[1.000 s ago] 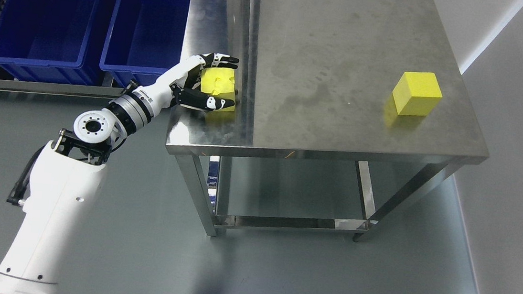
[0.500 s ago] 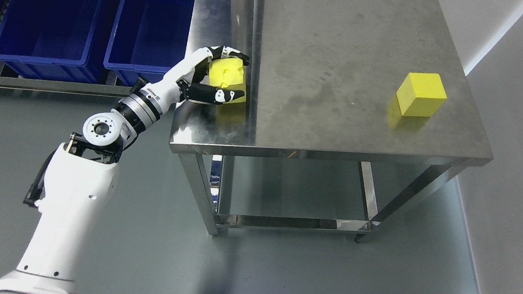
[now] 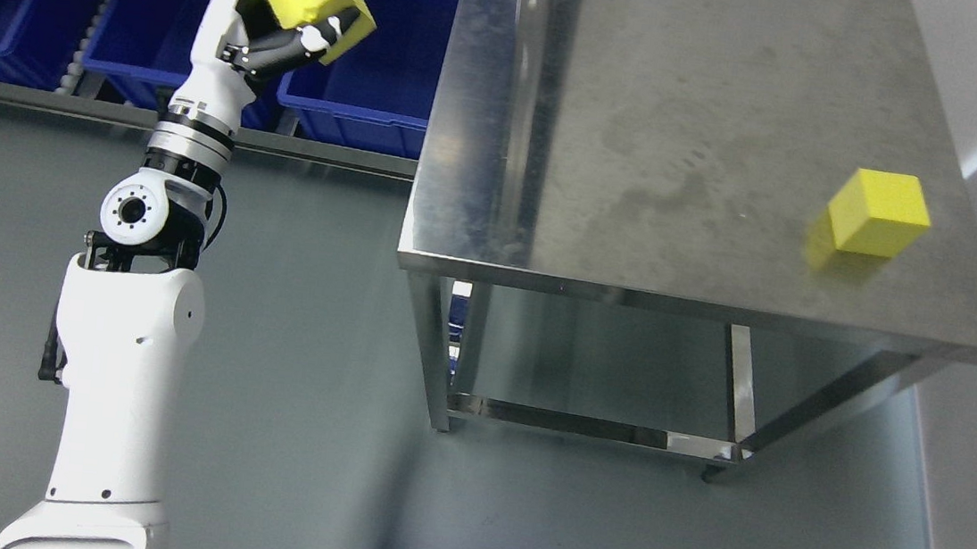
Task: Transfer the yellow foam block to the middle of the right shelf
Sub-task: 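Lift the cube up off the table with the left hand, then hold the cube raised in the left hand while turning toward the blue bins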
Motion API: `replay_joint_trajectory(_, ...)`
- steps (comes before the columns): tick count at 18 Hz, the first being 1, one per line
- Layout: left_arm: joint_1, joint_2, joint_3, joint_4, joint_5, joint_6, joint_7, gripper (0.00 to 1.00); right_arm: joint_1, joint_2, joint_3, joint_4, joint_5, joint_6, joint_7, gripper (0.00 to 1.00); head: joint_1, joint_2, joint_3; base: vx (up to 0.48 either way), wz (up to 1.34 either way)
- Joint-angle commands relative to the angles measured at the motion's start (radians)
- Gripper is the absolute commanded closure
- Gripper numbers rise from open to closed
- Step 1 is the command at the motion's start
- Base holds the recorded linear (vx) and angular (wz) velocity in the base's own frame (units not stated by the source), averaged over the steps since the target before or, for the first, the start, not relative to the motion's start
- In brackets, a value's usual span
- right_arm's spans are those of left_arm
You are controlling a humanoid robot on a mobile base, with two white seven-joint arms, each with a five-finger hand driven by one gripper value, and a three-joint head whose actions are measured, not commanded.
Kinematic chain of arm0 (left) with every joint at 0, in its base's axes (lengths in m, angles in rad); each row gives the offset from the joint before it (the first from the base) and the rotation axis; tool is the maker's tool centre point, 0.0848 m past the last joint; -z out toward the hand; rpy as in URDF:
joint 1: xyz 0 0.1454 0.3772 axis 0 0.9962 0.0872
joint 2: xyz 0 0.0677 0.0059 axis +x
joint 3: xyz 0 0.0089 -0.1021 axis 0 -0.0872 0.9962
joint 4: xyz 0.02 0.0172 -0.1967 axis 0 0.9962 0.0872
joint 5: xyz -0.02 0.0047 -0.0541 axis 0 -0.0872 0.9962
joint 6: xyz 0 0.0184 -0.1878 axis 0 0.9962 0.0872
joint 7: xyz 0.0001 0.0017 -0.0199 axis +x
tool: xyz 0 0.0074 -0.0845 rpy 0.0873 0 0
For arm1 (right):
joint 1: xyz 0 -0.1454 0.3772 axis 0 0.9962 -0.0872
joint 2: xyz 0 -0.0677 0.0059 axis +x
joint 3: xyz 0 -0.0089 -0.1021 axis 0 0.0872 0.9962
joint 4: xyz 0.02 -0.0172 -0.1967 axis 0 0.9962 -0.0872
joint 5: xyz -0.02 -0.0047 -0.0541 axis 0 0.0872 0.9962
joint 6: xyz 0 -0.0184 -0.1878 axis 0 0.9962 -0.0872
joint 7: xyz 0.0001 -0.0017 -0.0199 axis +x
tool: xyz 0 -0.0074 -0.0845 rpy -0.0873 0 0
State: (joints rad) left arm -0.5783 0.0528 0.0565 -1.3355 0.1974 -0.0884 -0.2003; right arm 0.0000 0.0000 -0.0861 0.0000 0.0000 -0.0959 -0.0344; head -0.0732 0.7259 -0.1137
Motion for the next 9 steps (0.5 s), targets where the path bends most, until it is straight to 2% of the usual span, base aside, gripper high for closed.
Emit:
replay_joint_trajectory(1, 0.015, -0.035, 0.143, -0.073, 0.054, -0.002, 0.07, 0.59, 0.001, -0.017, 0.0, -0.017, 0.003, 0.001, 0.001, 0.0, 0.0, 0.0, 0.0, -0.029, 0.6)
replay_joint_trajectory(9, 0.032, -0.035, 0.14, -0.093, 0.054, 0.001, 0.071, 0.59, 0.001, -0.017, 0.0, -0.017, 0.003, 0.001, 0.001, 0.0, 0.0, 0.0, 0.0, -0.005, 0.7)
